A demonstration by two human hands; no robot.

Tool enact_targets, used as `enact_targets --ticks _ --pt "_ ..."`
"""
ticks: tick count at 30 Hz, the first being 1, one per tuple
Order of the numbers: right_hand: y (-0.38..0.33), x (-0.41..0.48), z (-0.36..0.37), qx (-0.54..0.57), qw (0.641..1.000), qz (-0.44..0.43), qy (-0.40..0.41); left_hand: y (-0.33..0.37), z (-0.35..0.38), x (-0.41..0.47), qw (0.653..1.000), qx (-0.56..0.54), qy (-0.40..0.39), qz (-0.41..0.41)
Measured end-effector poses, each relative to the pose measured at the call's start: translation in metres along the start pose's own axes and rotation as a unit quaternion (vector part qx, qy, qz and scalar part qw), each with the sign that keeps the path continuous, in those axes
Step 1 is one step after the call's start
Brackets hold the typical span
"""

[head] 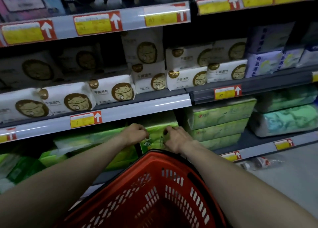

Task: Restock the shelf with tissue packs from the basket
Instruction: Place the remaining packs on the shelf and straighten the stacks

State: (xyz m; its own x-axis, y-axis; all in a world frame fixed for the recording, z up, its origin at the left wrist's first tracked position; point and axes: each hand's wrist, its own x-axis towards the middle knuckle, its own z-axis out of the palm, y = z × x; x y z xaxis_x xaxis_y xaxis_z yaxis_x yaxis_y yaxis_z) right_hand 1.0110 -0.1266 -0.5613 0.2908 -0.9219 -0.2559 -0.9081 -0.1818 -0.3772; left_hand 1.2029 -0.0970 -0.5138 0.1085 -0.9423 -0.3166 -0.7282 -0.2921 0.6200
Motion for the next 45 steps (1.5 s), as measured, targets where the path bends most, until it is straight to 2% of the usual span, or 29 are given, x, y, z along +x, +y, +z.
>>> enact_targets --ticks 8,13,16,18,21,23,25,26,27,29,32,34,36,41,45 --pt "0.013 -0.001 -0.003 0.014 0.999 -0.034 0.000 0.018 0.024 0.016 0.993 0.105 0.037 -0.026" --pt "0.034 -0.017 -0.016 0.150 0.986 0.021 0.064 0.030 0.039 0.014 0.992 0.110 0.049 -0.039" --pt "0.067 -0.030 -0.028 0.247 0.959 0.082 0.111 0.051 0.061 0.013 0.997 0.082 0.012 -0.006" --pt "0.100 -0.033 -0.030 0.343 0.913 0.161 0.148 0.067 0.081 0.013 0.998 0.048 -0.036 0.020" --pt "0.147 -0.036 -0.040 0.505 0.778 0.283 0.243 0.083 0.112 0.018 0.996 0.036 -0.062 0.059" --pt "0.169 -0.035 -0.045 0.621 0.690 0.278 0.249 0.096 0.127 0.026 0.994 0.037 -0.066 0.081" --pt "0.189 -0.029 -0.041 0.726 0.611 0.235 0.209 0.112 0.135 0.033 0.993 0.028 -0.068 0.095" --pt "0.192 -0.031 -0.040 0.764 0.581 0.217 0.178 0.121 0.137 0.038 0.993 0.022 -0.062 0.099" --pt "0.191 -0.034 -0.039 0.784 0.568 0.200 0.148 0.129 0.139 0.044 0.994 0.013 -0.052 0.094" --pt "0.190 -0.034 -0.044 0.790 0.572 0.178 0.128 0.140 0.141 0.053 0.997 -0.005 -0.033 0.074" --pt "0.184 -0.017 -0.051 0.804 0.551 0.183 0.130 0.144 0.142 0.063 0.999 -0.019 -0.002 0.050" --pt "0.173 0.000 -0.049 0.813 0.532 0.180 0.151 0.143 0.144 0.067 0.999 -0.026 0.012 0.043" --pt "0.167 0.017 -0.042 0.813 0.531 0.170 0.169 0.141 0.146 0.071 0.998 -0.036 0.020 0.045" --pt "0.169 0.025 -0.033 0.794 0.559 0.163 0.175 0.130 0.152 0.078 0.997 -0.045 0.034 0.045" --pt "0.171 0.017 -0.037 0.785 0.573 0.167 0.166 0.131 0.150 0.074 0.998 -0.036 0.012 0.051"
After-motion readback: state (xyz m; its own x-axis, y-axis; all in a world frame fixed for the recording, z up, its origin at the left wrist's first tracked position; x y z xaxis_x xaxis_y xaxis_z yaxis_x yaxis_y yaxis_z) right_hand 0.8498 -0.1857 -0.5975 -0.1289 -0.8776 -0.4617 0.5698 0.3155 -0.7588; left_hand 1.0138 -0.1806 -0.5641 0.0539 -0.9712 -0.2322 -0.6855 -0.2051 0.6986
